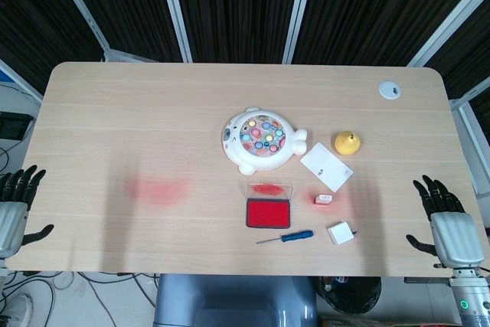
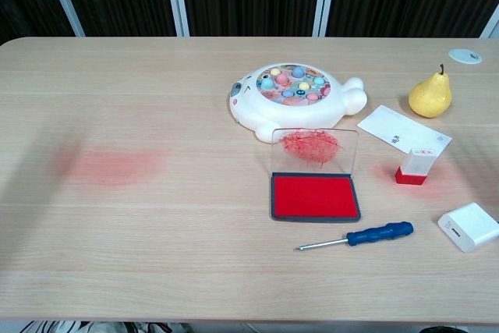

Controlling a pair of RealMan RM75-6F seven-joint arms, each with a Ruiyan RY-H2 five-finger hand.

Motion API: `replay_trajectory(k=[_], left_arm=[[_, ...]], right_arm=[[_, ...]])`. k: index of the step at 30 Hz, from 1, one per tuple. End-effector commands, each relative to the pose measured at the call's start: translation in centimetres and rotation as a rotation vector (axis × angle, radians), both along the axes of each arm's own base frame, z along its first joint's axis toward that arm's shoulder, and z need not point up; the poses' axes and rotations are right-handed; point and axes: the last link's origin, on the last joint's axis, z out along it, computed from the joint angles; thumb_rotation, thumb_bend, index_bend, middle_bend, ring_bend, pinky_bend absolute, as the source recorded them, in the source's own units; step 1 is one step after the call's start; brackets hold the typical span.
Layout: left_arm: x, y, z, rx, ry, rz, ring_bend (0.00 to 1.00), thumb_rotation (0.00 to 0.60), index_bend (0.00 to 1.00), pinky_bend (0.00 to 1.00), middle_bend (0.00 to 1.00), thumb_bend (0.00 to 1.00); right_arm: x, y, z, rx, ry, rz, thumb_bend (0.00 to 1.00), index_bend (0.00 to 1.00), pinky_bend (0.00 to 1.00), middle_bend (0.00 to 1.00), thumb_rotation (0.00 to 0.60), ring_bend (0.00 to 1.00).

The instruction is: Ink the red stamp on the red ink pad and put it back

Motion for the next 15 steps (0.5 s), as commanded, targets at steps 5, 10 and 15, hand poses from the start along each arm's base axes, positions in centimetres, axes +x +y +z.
replay_trajectory(k=[5,10,15], left_arm=[[0.01,-0.14,0.11,0.001,-0.004,-0.002,0.0,0.6,0.0,0.0,0.0,0.04],[0.14,-0.25,0.23,0.006,-0.013,-0.006,0.0,0.6,0.0,0.0,0.0,0.04],[0.05,-0.26,0.23,0.009,-0.016,0.0,0.0,0.6,0.0,0.0,0.0,0.04]], right_arm=[[0.09,0.1,-0.15,0.003,0.011,0.0,0.04,0.0,0.19,0.0,0.6,0.0],[0.05,0.34,-0.14,0.01,0.019,-0.014,0.04,0.0,0.18,0.0,0.6,0.0],[0.7,0.35,-0.39,0.03,-0.008,-0.018,0.05,0.0,0.18,0.0,0.6,0.0]])
